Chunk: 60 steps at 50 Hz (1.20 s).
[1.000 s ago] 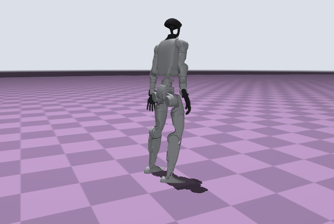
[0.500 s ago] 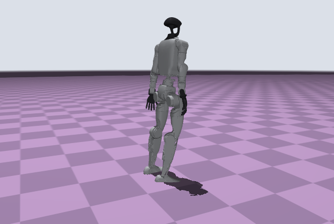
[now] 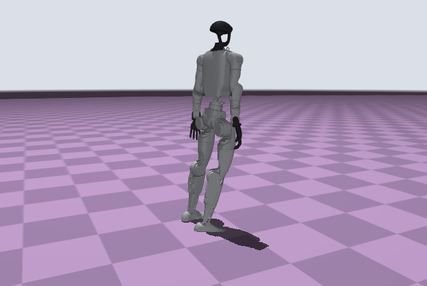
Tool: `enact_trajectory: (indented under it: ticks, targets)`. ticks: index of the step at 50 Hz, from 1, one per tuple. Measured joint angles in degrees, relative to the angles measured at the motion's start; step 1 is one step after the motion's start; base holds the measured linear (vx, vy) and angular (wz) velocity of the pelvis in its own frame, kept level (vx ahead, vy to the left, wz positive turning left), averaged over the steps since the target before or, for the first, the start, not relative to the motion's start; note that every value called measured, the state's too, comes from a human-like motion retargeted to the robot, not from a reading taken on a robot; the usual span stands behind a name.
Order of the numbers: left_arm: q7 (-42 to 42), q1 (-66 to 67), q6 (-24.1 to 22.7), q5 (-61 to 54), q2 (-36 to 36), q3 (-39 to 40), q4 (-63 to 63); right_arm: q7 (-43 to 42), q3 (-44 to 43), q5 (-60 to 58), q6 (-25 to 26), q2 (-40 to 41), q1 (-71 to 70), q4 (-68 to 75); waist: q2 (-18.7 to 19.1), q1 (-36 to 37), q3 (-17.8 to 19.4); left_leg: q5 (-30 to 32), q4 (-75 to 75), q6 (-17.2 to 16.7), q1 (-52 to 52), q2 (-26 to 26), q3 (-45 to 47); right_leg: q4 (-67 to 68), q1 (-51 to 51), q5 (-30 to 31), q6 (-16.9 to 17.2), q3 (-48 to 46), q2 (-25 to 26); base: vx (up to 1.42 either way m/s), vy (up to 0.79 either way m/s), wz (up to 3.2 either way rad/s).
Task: Walk run
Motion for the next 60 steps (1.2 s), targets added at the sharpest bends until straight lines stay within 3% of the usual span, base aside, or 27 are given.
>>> enact_trajectory:
  ticks: [17,33,45,60]
  targets:
    - [0.6,0.9,0.9,-0.3,0.7,1.5,3.2,0.6,-2.4,0.1,0.7,-1.0,2.0,1.2,0.9,1.7,-0.6,0.0,-0.1,-0.4,-0.2,0.0,-1.1,-0.4,0.9,-0.4,0.4,-2.5,0.1,0.00,0.00,0.00]
    - [-0.6,0.0,1.3,1.1,0.7,1.6,3.5,0.3,1.2,0.3,0.6,-1.2,-1.0,1.7,1.6,3.1,0.6,-0.4,-0.6,-0.4,1.5,-0.5,-0.4,-0.2,1.9,-0.5,0.7,-2.2,-0.4,0.00,0.00,0.00]
    - [-0.9,-0.9,0.3,1.5,0.3,-0.1,1.7,-2.1,1.6,-0.4,-1.8,-0.7,-1.1,-0.3,1.8,3.4,0.6,-0.2,-0.9,-0.8,2.1,-0.6,0.0,-0.5,2.9,-0.7,1.1,-3.5,-0.4,0.00,0.00,0.00]
    - [-0.3,-0.9,-0.2,2.0,0.6,-0.3,2.2,0.0,-2.9,3.4,0.9,0.0,-0.9,2.4,1.3,3.9,0.6,0.1,-1.0,-1.3,2.2,-0.6,0.0,-0.9,3.4,-0.6,1.5,-4.5,-0.2,0.00,0.00,0.00]
